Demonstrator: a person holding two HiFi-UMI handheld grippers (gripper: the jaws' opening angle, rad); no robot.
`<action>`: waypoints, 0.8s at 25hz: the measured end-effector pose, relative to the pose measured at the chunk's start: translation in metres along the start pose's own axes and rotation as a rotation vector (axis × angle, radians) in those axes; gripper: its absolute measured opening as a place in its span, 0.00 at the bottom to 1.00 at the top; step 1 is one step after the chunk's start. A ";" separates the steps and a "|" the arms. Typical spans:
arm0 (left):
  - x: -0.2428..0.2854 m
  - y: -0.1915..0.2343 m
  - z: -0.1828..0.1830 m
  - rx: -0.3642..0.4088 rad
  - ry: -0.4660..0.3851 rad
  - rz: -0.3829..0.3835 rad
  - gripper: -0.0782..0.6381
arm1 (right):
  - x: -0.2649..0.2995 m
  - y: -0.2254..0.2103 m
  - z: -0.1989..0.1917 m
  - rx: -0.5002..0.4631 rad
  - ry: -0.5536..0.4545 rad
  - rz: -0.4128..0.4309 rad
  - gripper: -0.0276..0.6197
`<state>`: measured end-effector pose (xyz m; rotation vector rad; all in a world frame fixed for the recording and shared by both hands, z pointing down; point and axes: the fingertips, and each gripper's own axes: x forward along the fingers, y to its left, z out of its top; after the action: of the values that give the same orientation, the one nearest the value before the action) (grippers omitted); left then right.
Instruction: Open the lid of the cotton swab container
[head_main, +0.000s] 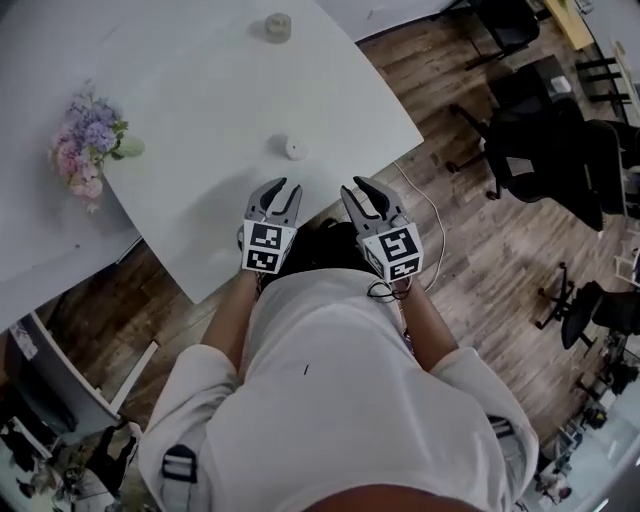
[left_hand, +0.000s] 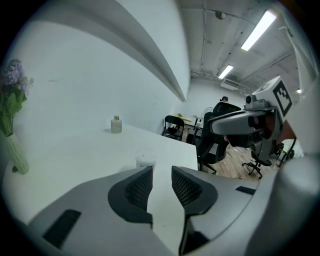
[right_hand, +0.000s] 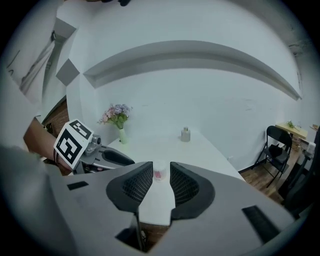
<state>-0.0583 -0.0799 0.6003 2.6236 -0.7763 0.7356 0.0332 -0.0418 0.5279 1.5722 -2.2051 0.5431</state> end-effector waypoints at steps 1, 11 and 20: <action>0.006 0.001 -0.005 -0.014 0.010 0.000 0.29 | 0.006 -0.004 0.000 -0.007 0.011 0.015 0.19; 0.052 0.015 -0.020 -0.076 0.095 0.195 0.29 | 0.079 -0.045 0.020 -0.099 0.063 0.305 0.19; 0.086 0.021 -0.039 -0.164 0.183 0.314 0.38 | 0.141 -0.076 0.040 -0.169 0.058 0.482 0.19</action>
<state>-0.0233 -0.1166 0.6830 2.2773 -1.1542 0.9355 0.0591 -0.1981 0.5726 0.9264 -2.5142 0.5081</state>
